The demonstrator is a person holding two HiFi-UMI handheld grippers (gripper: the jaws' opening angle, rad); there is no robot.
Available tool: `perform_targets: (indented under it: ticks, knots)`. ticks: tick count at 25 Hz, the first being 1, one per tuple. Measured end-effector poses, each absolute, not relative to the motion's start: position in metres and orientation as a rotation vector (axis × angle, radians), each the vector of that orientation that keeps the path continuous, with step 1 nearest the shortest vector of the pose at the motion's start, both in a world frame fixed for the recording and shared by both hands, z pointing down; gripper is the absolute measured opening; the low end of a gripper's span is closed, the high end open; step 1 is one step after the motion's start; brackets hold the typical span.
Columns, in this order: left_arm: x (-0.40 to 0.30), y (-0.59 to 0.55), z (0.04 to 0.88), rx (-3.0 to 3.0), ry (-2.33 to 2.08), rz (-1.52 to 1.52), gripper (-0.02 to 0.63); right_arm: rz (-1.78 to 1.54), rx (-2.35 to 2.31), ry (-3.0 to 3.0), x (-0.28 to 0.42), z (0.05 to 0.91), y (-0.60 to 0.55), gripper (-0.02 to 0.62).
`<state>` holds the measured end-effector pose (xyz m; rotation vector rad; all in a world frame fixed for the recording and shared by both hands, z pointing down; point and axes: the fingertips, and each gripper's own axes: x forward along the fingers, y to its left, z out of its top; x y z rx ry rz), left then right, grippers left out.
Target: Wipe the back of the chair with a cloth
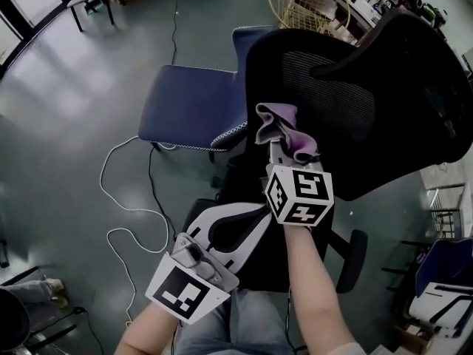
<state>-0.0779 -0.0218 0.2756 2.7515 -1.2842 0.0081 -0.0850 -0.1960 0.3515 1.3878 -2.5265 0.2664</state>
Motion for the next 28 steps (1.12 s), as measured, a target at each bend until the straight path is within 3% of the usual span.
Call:
perform_targets:
  ticks: [28]
  knots:
    - [-0.076, -0.033, 0.296, 2.718, -1.347, -0.017, 0.011, 0.253, 1.422, -2.513, -0.065, 0.383, -0.186, 0.075]
